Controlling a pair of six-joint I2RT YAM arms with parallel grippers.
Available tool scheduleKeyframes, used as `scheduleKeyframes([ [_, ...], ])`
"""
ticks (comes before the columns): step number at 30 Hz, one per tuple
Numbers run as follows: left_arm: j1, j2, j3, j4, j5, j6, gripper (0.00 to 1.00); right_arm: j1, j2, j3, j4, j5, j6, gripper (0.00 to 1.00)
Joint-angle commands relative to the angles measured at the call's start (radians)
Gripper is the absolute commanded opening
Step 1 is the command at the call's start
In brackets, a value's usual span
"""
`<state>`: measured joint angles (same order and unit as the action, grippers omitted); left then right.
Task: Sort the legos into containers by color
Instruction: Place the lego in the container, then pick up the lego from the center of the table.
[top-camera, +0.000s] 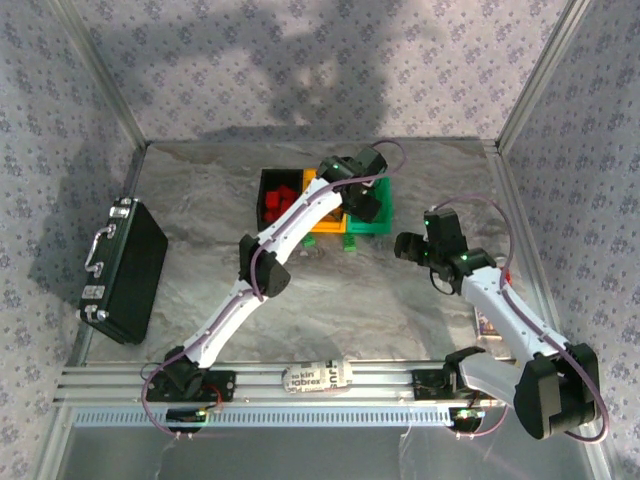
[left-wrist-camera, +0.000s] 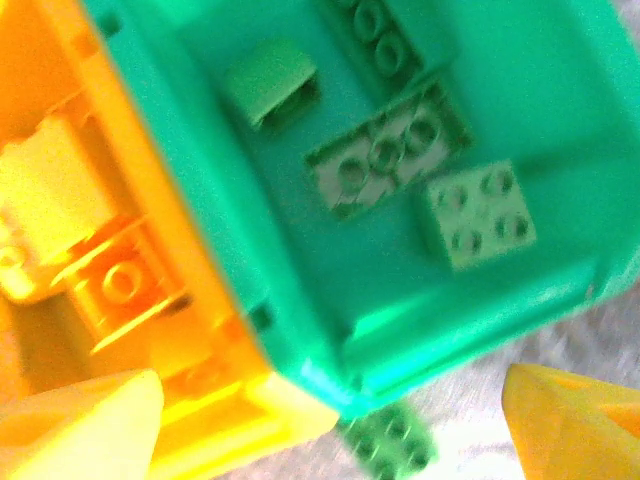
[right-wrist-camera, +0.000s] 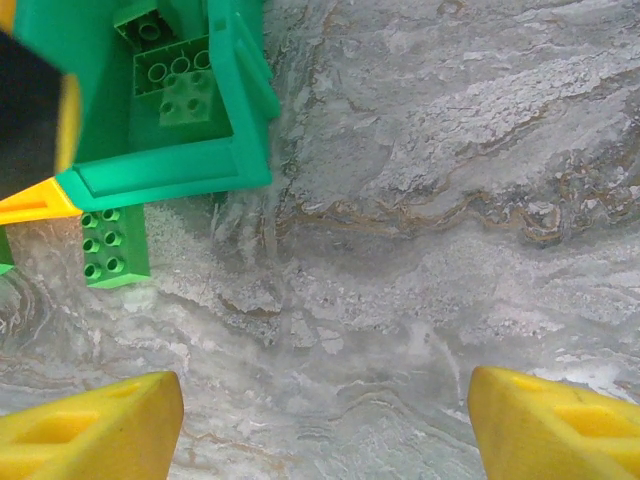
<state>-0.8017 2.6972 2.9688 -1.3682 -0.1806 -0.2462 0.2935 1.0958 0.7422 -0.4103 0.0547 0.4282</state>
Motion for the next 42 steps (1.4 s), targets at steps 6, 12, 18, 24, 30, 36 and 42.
scheduleKeyframes([
  [6,0.060,-0.697,-0.885,0.154,0.040,0.182,0.89,0.074,0.089,-0.007,0.026,-0.025,-0.033,0.77],
  [12,0.096,-1.046,-1.469,0.466,0.105,0.040,0.91,0.174,0.242,0.044,0.103,-0.017,0.008,0.77],
  [18,0.098,-1.116,-1.776,0.699,0.114,-0.151,0.91,0.243,0.476,0.204,0.116,0.022,0.041,0.72],
  [24,0.105,-1.145,-1.917,0.841,0.131,-0.223,0.91,0.287,0.680,0.380,0.087,0.076,0.065,0.71],
  [30,0.133,-1.149,-1.974,0.883,0.139,-0.241,0.91,0.309,0.843,0.558,0.039,0.105,0.075,0.70],
  [36,0.176,-1.162,-2.016,0.918,0.161,-0.245,0.91,0.330,0.944,0.662,-0.048,0.170,0.075,0.60],
  [42,0.205,-1.165,-2.018,0.935,0.178,-0.243,0.91,0.334,0.955,0.675,-0.080,0.175,0.066,0.39],
])
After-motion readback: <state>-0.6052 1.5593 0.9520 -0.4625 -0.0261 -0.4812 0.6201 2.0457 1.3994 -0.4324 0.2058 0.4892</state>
